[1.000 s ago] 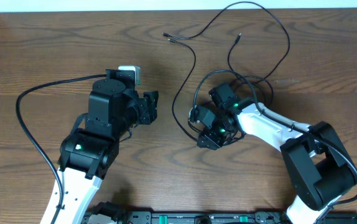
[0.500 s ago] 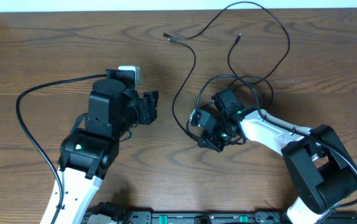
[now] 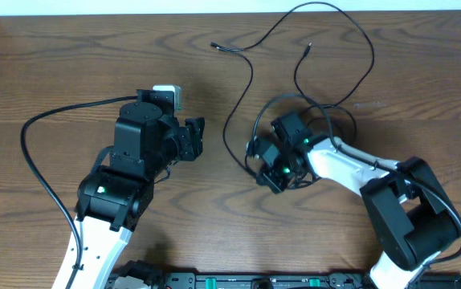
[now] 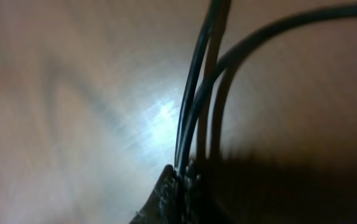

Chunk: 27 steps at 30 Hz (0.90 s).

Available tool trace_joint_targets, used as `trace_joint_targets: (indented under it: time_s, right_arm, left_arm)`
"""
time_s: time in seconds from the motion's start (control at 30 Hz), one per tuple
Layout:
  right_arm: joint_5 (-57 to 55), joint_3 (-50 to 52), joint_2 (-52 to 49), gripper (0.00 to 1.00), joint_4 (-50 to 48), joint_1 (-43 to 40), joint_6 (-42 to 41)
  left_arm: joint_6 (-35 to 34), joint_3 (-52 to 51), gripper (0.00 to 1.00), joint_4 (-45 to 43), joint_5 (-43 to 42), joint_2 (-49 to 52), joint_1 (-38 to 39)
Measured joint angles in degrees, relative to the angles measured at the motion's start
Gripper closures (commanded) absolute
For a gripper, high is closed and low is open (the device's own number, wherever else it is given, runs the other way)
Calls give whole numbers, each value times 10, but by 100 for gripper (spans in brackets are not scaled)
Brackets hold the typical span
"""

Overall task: Untangle cables
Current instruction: 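Pull the black cable to the right with right gripper, spreading it out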

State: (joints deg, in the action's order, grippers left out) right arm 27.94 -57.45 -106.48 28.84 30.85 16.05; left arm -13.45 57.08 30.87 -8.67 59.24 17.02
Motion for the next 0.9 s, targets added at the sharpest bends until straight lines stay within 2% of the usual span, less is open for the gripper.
trace_joint_targets:
  time_s: [0.13,0.2,0.37,0.53,0.7,0.9]
  right_arm:
    - [-64,-144,-16,99,139,-21,-22]
    - [-100,-250,-18,99,198,-29,-29]
    - [-214,-548,-16,99,277,-42,-35]
    - [-287,-744,-13,99,308,-82,-38]
    - [-340,-874,-12,99,314,-171,-57]
    - [-358,-911,-11,99,313,-286,-67]
  left_arm:
    - [0,0,40,7,0,0,0]
    - [0,0,40,11,0,0,0]
    - [0,0,40,22,0,0,0]
    - [0,0,40,26,0,0,0]
    - [0,0,39,28,0,0,0]
    - [0,0,40,28,0,10,0]
